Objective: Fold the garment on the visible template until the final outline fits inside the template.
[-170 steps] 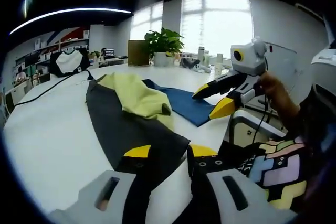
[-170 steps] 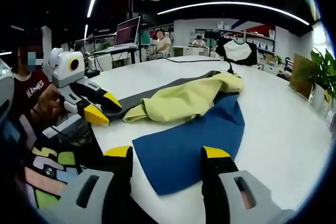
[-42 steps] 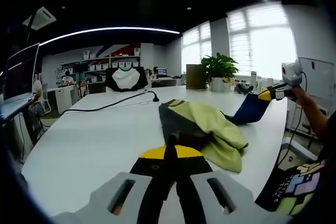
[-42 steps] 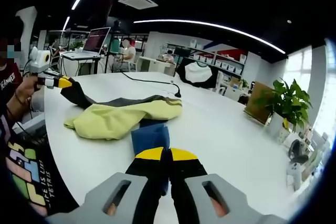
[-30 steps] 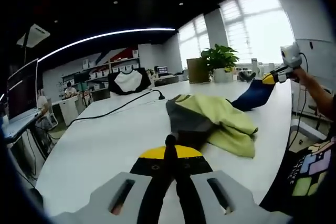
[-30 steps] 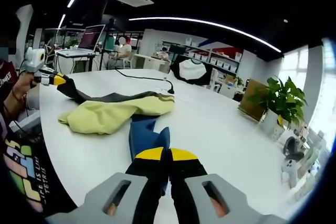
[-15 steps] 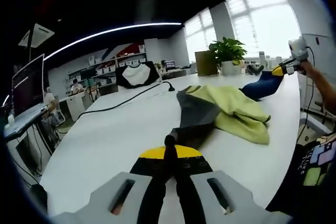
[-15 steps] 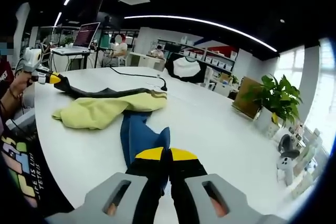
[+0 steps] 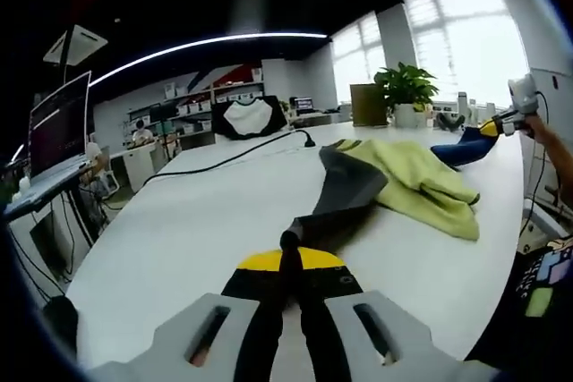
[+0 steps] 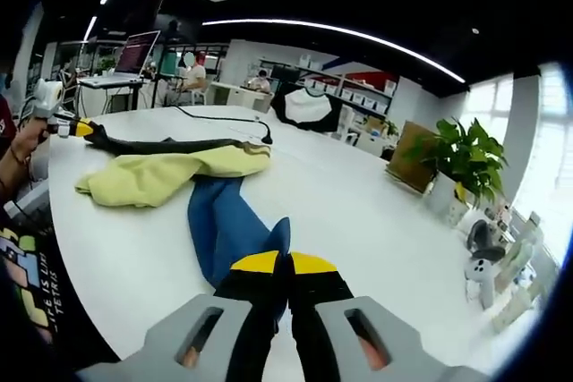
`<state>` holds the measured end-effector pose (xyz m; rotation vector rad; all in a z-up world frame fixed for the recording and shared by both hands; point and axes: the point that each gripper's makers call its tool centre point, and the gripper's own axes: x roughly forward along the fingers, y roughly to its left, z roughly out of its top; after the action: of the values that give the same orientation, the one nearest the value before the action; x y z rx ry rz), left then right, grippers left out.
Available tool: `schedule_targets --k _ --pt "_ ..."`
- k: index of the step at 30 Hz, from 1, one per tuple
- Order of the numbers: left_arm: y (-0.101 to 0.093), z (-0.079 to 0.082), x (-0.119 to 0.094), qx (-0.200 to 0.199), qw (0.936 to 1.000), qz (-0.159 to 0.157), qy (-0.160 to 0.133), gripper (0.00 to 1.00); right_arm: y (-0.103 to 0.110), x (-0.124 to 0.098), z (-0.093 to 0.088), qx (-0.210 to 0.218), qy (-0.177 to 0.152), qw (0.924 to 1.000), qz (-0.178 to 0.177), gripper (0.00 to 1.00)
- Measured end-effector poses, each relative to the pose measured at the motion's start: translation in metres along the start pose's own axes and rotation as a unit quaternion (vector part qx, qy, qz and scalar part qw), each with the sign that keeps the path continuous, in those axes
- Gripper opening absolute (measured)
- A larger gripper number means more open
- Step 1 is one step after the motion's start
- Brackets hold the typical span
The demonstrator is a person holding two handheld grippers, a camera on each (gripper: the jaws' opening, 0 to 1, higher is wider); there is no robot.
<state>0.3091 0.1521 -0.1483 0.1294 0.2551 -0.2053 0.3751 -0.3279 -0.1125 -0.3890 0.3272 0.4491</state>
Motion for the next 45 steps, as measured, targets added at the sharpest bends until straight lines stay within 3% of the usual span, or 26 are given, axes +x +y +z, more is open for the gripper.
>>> schedule_targets --k 12,15,25,40,41,43,45 --pt "0.012 -0.011 0.001 -0.007 0.9998 0.013 0.011 0.03 -0.009 0.005 -0.018 0.010 0.018 0.9997 -0.010 0.00" --pt "0.013 -0.017 0.002 0.015 0.9996 0.014 0.021 0.03 -0.010 0.006 -0.021 0.016 0.021 0.9996 -0.011 0.00" --pt "0.012 -0.024 0.004 0.023 0.9991 0.011 0.033 0.03 -0.016 0.009 -0.031 0.022 0.032 0.9991 -0.015 0.00" --pt "0.017 -0.027 0.004 0.010 0.9991 0.015 0.038 0.03 -0.025 0.014 -0.034 0.026 0.037 0.9987 -0.022 0.00" --pt "0.020 -0.028 0.003 0.018 0.9986 0.028 0.042 0.03 -0.026 0.015 -0.034 0.026 0.038 0.9987 -0.023 0.00" --pt "0.027 -0.030 0.002 0.070 0.9945 0.052 0.058 0.03 -0.028 0.016 -0.034 0.025 0.039 0.9987 -0.024 0.00" --pt "0.025 -0.029 0.003 0.062 0.9954 0.049 0.055 0.03 -0.030 0.017 -0.034 0.024 0.039 0.9986 -0.027 0.00"
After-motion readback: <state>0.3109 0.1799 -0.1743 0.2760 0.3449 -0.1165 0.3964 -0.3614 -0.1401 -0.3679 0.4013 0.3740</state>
